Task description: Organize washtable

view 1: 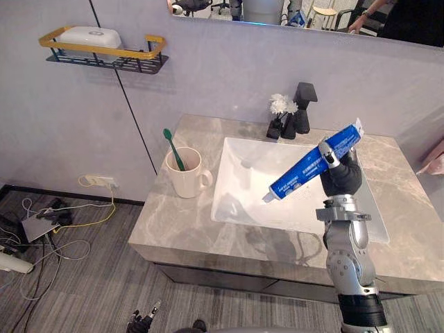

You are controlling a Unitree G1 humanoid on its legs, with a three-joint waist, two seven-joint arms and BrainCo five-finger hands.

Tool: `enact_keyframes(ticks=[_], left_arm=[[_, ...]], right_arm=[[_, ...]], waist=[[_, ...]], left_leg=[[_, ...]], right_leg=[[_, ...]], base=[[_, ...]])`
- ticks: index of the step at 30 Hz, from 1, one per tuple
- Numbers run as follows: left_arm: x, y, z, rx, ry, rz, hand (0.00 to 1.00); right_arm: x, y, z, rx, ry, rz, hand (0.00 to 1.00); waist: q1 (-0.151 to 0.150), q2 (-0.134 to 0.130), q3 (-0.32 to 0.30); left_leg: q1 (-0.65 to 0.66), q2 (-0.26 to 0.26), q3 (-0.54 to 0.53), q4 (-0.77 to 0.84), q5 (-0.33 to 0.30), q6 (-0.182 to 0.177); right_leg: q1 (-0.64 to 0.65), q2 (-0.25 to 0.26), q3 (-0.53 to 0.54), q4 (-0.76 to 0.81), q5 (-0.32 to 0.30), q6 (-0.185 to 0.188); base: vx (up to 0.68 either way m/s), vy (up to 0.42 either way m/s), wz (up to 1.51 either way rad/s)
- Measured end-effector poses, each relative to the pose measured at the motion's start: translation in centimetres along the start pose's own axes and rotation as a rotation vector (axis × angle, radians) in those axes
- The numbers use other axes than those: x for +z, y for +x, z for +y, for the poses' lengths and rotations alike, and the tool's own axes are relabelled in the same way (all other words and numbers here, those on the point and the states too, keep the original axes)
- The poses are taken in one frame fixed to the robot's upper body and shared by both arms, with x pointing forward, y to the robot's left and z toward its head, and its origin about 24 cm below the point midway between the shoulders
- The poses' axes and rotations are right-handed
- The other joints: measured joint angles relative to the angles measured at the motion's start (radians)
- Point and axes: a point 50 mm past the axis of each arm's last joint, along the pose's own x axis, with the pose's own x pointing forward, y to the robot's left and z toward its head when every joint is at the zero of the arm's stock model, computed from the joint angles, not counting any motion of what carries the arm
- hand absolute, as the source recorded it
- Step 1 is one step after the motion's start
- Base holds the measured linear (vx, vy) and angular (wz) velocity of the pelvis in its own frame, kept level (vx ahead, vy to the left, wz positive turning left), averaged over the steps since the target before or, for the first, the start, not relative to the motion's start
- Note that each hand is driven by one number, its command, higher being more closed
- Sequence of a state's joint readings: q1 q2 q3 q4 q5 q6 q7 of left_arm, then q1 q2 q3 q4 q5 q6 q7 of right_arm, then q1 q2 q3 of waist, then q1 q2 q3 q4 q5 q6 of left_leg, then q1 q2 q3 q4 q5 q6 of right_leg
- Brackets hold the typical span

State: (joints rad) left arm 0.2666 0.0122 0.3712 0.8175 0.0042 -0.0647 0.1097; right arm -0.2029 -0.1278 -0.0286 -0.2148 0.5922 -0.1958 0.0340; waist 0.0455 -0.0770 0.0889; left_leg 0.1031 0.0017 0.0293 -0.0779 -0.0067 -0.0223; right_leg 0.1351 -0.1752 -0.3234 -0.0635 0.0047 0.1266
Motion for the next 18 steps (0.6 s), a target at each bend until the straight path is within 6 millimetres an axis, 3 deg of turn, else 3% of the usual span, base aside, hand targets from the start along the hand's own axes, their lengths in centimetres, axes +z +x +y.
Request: enact_keyframes(ticks=[6, 18], left_arm=[[1.0, 0.3, -0.5, -0.034, 0.054, -0.032, 0.00], [1.5, 0.6, -0.6, -0.054, 0.101, -0.048, 0.00]], right_arm=[[1.6, 3.6, 3.4, 0.142, -0.039, -0.119, 1.00], [1.4, 8.2, 8.9, 0.355, -0.077, -0.135, 1.00]], waist=[[0.027, -0.007, 0.015], [0.063, -0.020, 0.033]], left_leg=[[-0.003, 0.001, 0.001, 0.001, 0.000, 0.000], [-0.010, 0.001, -0.002, 0.000, 0.000, 0.000]], right_leg=[[0.000, 0.000, -0.002, 0.000, 0.000, 0.000], [-0.004, 0.001, -0.005, 0.000, 0.000, 0.000]], base=[[0.00, 0.000, 0.00], [-0.01, -0.005, 0.00]])
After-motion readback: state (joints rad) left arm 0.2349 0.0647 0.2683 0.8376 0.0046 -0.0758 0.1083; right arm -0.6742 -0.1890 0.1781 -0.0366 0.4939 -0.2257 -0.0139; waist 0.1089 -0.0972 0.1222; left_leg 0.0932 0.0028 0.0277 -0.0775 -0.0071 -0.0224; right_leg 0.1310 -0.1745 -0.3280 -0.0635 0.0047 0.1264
